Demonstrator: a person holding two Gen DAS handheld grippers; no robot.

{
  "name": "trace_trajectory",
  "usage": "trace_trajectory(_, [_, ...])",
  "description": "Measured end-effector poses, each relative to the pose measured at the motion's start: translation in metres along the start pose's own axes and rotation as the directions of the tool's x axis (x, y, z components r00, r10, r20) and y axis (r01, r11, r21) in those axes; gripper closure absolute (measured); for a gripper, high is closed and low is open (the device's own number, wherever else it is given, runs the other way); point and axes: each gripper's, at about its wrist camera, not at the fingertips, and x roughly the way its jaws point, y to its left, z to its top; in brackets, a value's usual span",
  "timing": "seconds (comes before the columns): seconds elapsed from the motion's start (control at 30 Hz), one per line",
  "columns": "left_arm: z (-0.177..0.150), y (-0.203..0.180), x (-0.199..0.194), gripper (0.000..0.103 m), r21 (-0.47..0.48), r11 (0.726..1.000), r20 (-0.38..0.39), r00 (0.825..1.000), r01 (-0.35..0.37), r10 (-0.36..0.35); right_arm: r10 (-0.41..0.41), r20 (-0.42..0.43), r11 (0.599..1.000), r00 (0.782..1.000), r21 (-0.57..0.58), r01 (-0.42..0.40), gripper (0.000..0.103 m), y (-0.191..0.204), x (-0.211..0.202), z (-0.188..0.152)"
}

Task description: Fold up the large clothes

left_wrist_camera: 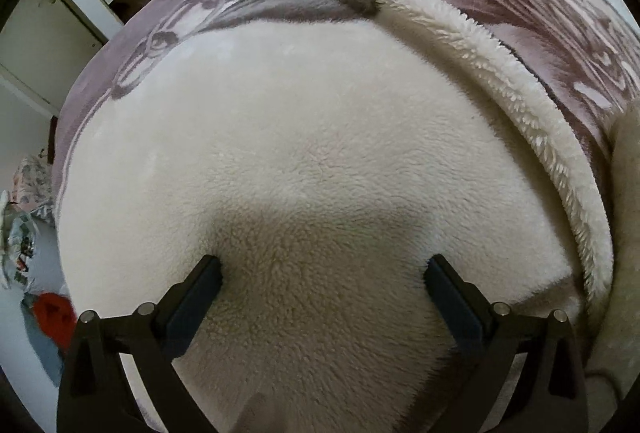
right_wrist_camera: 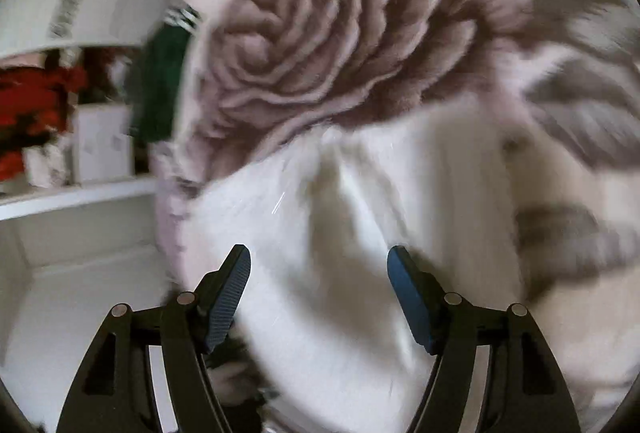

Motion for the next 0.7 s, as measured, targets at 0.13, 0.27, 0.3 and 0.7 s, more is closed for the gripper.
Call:
trace_trajectory(0.13, [0.008, -0.004, -0.029, 0.000, -0.008, 1.000, -0.003, 1.000, 0.007, -0.007, 0.049, 0.034, 0.997, 0.998, 0.052, -0.051, 0.089, 0.012, -0.031, -0.019])
trace_trajectory(0.27, [0.025, -0.032, -0.101, 0.000, 0.057, 0.992, 0.091, 0.989, 0.114, -0.119, 0.121, 0.168, 0.988, 0.978, 0.073, -0.135, 0.090, 0.026, -0.104, -0.046])
trace_trajectory(0.3, [0.030, -0.042, -0.116, 0.000, 0.076, 0.986, 0.107, 0.982, 0.148, -0.155, 0.109, 0.191, 0.990, 0.976, 0.063, -0.123, 0.090, 0.026, -0.114, -0.047])
trace_trajectory(0.7, [0.040, -0.125, -0.152, 0.000, 0.228, 0.948, 0.045, 0.970, 0.223, -0.239, -0.219, 0.068, 0.965, 0.973, 0.164, 0.206, 0.088, -0.073, -0.040, -0.017])
